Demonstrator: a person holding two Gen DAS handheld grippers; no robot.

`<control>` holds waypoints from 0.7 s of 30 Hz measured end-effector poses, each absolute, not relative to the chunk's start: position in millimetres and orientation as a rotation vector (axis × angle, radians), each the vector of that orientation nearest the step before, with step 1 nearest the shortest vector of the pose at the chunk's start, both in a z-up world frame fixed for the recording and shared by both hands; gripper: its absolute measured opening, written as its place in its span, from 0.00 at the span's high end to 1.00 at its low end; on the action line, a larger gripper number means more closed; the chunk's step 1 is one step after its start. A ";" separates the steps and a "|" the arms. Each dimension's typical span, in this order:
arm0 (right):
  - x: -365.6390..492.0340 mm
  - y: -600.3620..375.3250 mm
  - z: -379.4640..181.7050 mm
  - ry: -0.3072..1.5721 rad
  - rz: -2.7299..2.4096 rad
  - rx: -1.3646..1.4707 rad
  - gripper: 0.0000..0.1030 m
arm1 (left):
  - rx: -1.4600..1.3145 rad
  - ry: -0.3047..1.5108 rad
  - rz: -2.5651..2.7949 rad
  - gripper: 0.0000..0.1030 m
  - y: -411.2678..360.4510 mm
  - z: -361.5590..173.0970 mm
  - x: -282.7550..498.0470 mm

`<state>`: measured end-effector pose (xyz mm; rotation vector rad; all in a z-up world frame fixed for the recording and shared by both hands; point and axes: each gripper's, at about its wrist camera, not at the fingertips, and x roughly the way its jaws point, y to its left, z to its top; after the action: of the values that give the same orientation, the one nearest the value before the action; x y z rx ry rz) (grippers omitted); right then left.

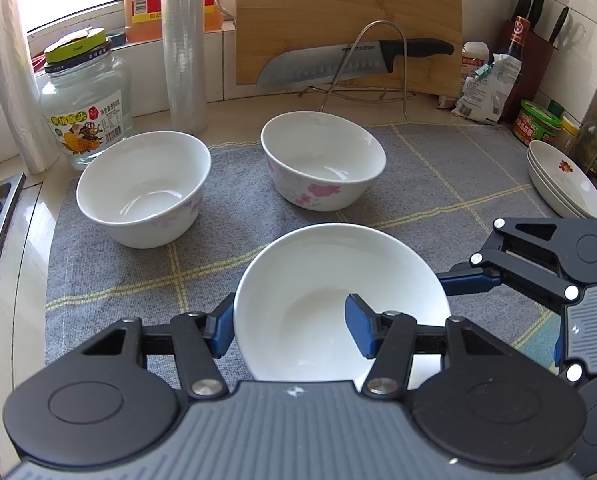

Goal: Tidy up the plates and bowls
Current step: 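Lift and carry the plain white bowl toward the plate stack with the left tool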

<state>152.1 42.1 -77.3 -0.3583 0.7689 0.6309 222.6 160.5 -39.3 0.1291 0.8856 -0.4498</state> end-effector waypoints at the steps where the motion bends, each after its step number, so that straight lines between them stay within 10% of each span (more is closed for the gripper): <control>1: 150.9 39.3 -75.8 0.769 0.633 -0.359 0.22 | 0.133 0.885 -0.452 0.46 157.8 -37.9 221.2; 21: 117.6 -42.7 -59.2 0.781 0.530 -0.346 0.22 | 0.176 0.858 -0.576 0.46 68.6 -21.5 202.4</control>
<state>117.6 -42.7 -59.2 -0.3460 0.7805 0.5305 202.4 68.6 -21.5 0.1760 0.8584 -0.5763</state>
